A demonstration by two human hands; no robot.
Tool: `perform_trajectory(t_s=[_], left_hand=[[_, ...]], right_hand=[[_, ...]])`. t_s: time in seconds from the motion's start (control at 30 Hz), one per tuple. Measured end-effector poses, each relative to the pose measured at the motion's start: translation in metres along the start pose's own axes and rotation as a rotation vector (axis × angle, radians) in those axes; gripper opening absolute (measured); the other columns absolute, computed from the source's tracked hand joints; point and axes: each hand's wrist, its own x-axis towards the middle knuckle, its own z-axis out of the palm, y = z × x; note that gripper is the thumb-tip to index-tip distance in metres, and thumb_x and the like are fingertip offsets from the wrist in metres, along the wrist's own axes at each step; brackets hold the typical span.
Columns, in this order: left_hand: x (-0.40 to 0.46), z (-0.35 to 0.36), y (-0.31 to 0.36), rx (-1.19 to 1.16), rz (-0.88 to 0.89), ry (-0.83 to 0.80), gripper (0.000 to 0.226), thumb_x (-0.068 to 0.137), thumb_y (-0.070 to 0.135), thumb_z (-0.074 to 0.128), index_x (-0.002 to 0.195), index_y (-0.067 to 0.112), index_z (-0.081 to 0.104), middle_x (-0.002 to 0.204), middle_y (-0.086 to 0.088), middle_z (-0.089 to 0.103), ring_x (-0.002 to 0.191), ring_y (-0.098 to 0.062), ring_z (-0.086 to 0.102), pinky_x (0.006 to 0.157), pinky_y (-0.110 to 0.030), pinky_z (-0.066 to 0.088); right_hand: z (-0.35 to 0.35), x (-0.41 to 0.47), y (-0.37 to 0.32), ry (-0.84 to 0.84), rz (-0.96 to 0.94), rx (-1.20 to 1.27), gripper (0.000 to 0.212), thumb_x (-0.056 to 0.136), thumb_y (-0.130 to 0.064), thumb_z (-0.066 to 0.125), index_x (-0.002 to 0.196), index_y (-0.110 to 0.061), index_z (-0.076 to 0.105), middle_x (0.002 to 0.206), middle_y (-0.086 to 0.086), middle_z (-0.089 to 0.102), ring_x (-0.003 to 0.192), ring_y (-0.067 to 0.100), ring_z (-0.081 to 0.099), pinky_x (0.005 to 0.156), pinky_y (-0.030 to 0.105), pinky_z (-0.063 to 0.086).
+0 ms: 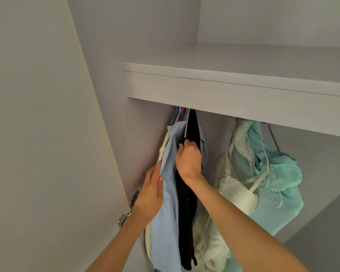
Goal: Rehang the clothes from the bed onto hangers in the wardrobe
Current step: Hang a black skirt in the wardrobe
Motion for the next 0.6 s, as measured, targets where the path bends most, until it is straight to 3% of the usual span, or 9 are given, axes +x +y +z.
perform_trajectory(t_s=[0.1, 0.17, 0.27, 0.37, 0.5, 0.6], left_hand=[[-0.002, 0.002, 0.002, -0.012, -0.004, -0.032, 0.052, 0.095, 0.03, 0.023, 0.145, 0.015, 0.022, 0.145, -0.004, 0.032, 0.125, 0.0, 0.031, 0.096, 0.006, 0.015], [-0.003, 0.003, 0.004, -0.029, 0.006, -0.047, 0.053, 0.094, 0.034, 0.021, 0.144, 0.018, 0.022, 0.146, -0.004, 0.032, 0.128, -0.002, 0.031, 0.099, 0.004, 0.014], [-0.006, 0.005, 0.009, -0.039, 0.011, -0.056, 0.053, 0.094, 0.038, 0.02, 0.145, 0.022, 0.019, 0.15, -0.002, 0.026, 0.134, -0.004, 0.026, 0.102, 0.002, 0.011], [-0.008, 0.003, 0.02, -0.001, 0.03, -0.017, 0.047, 0.099, 0.044, 0.017, 0.143, 0.03, 0.014, 0.152, 0.006, 0.015, 0.14, -0.004, 0.015, 0.105, -0.001, 0.006], [-0.002, 0.009, 0.05, 0.098, 0.184, 0.12, 0.048, 0.097, 0.037, 0.022, 0.142, 0.021, 0.026, 0.149, 0.007, 0.023, 0.14, -0.006, 0.018, 0.114, -0.017, 0.013], [0.003, 0.035, 0.086, -0.022, 0.195, 0.118, 0.044, 0.097, 0.025, 0.032, 0.14, 0.015, 0.036, 0.146, 0.005, 0.03, 0.138, -0.007, 0.023, 0.112, -0.018, 0.018]], right_hand=[[0.002, 0.002, -0.004, -0.095, -0.025, 0.023, 0.028, 0.098, -0.014, 0.036, 0.106, 0.007, 0.054, 0.105, 0.022, 0.055, 0.098, 0.035, 0.053, 0.074, 0.031, 0.034], [0.002, 0.004, -0.002, -0.199, -0.027, -0.053, 0.035, 0.1, -0.02, 0.033, 0.12, 0.003, 0.049, 0.118, 0.02, 0.05, 0.109, 0.033, 0.045, 0.086, 0.035, 0.035], [-0.003, 0.005, -0.001, -0.387, 0.01, -0.039, 0.049, 0.101, -0.029, 0.027, 0.144, -0.005, 0.025, 0.141, 0.015, 0.033, 0.127, 0.03, 0.031, 0.104, 0.04, 0.028], [-0.019, -0.002, 0.008, -0.47, -0.036, 0.021, 0.052, 0.101, -0.029, 0.029, 0.147, -0.006, 0.019, 0.15, 0.013, 0.025, 0.136, 0.028, 0.024, 0.111, 0.037, 0.022], [-0.067, -0.012, 0.043, -0.226, -0.192, -0.059, 0.041, 0.098, -0.018, 0.04, 0.135, -0.001, 0.042, 0.136, 0.016, 0.045, 0.128, 0.03, 0.04, 0.105, 0.036, 0.033], [-0.116, -0.011, 0.073, 0.098, -0.285, -0.136, 0.033, 0.087, -0.012, 0.042, 0.105, 0.005, 0.063, 0.102, 0.022, 0.063, 0.093, 0.04, 0.061, 0.082, 0.042, 0.05]])
